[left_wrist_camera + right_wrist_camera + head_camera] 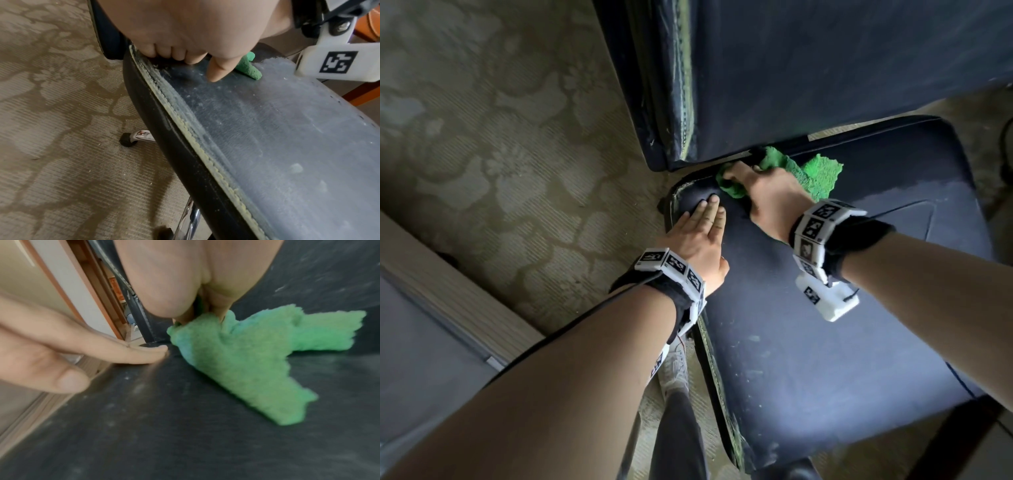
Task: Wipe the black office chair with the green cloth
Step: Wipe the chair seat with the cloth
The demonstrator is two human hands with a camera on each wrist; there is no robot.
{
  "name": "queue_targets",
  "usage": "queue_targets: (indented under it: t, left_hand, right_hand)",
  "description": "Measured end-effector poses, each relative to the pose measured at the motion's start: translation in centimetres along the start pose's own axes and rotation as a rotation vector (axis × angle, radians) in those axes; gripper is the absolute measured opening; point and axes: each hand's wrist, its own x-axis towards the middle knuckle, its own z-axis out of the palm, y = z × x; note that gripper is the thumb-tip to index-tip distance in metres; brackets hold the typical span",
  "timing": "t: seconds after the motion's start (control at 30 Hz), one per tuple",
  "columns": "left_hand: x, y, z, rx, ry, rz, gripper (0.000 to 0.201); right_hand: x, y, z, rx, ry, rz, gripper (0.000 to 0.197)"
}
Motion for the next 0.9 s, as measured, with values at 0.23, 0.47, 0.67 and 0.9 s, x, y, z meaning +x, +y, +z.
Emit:
queue_targets:
  t: [0.23,0.47,0.67,0.9]
  left_hand:
    - [-0.6,-0.3,0.2,0.022,0.054,0.025,0.075]
    - [-3.4,-2.0,1.1,0.133,0.046,0.075,0.078]
    - [-2.9,-1.2,1.4,0.118,0.026,0.021,0.082]
    - [-3.0,-1.5,1.7,0.089,0.07,0.033,0.083]
  right_hand:
    - [1.9,-3.6,1.2,0.057,-0.049,-0.137,0.058]
    - [2.1,-3.7,1.3,-0.066,-0.001,-0.157,0.062]
    - [3.0,-3.0,1.5,-0.086,0.022,-0.198,0.065]
    - [2.4,-4.0,2.1,0.003,-0.027,-0.23,0.066]
